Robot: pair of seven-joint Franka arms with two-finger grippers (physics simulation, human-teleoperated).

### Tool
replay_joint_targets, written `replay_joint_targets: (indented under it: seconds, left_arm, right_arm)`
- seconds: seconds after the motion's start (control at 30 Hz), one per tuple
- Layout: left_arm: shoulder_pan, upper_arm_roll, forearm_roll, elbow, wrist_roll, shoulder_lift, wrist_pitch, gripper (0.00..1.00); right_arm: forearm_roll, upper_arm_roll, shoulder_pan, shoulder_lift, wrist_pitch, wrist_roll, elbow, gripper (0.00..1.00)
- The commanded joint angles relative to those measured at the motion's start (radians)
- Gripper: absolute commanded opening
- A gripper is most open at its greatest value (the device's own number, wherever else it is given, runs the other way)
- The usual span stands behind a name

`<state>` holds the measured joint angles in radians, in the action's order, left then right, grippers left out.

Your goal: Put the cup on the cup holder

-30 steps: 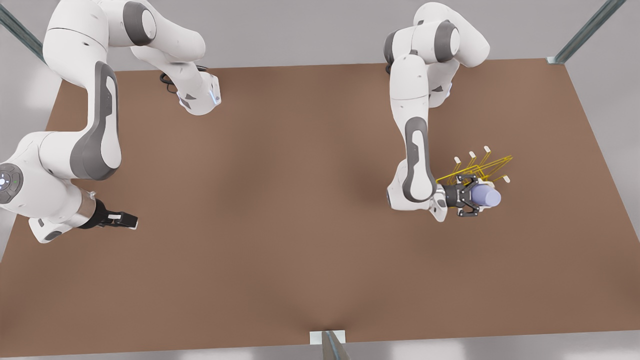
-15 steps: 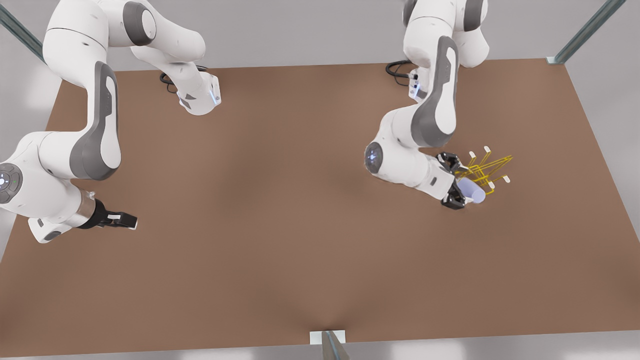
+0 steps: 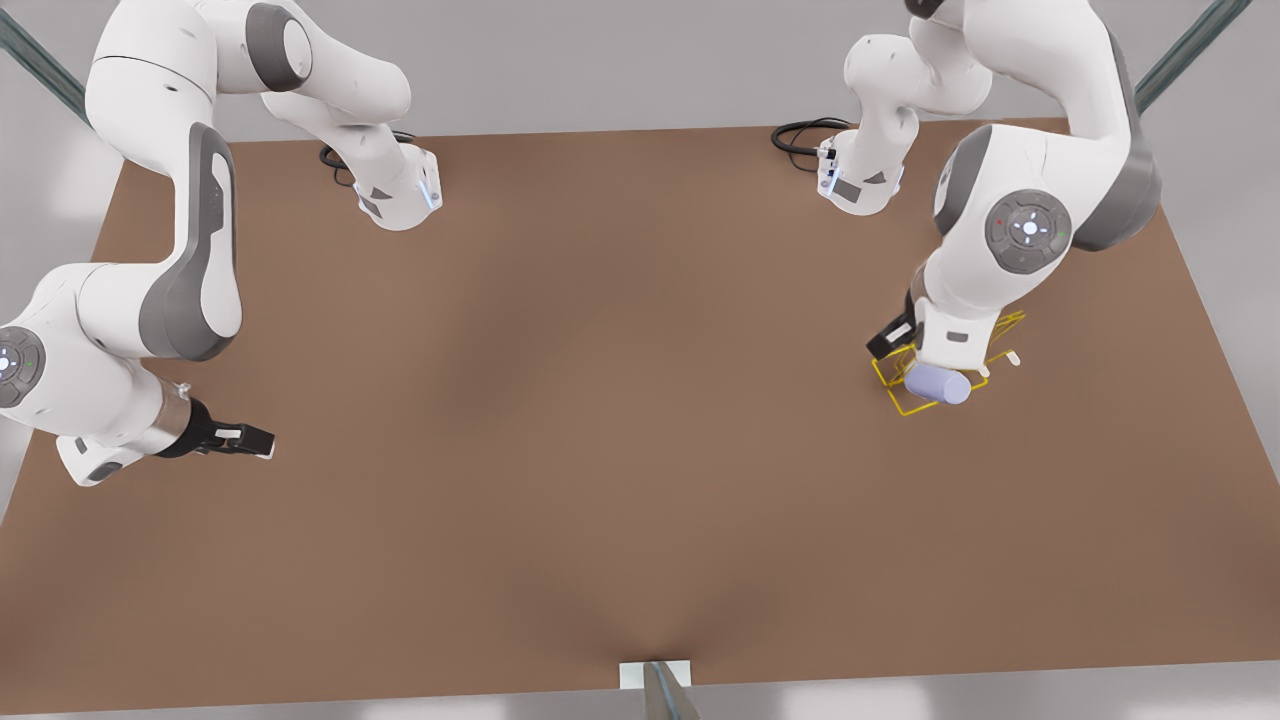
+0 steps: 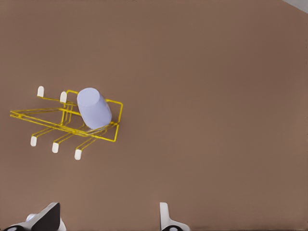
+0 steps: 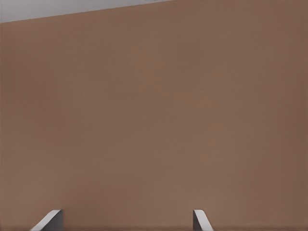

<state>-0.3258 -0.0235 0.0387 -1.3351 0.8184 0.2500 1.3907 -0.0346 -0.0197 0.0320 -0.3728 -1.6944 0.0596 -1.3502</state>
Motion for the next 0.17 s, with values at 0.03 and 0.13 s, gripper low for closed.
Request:
replay_joint_targets:
  seconds: [0.03, 0.13]
  left_arm:
    - [0.004, -0.013, -0.016, 0.022, -0.831, 0.022, -0.022, 1.0]
    - [0.01, -0.013, -0.017, 0.022, -0.832, 0.034, -0.022, 1.0]
  right_arm:
    - [-0.001, 0.0, 0.0, 0.0, 0.001, -0.001, 0.0, 1.0]
    - [-0.001, 0.0, 0.0, 0.002, 0.001, -0.001, 0.0, 1.0]
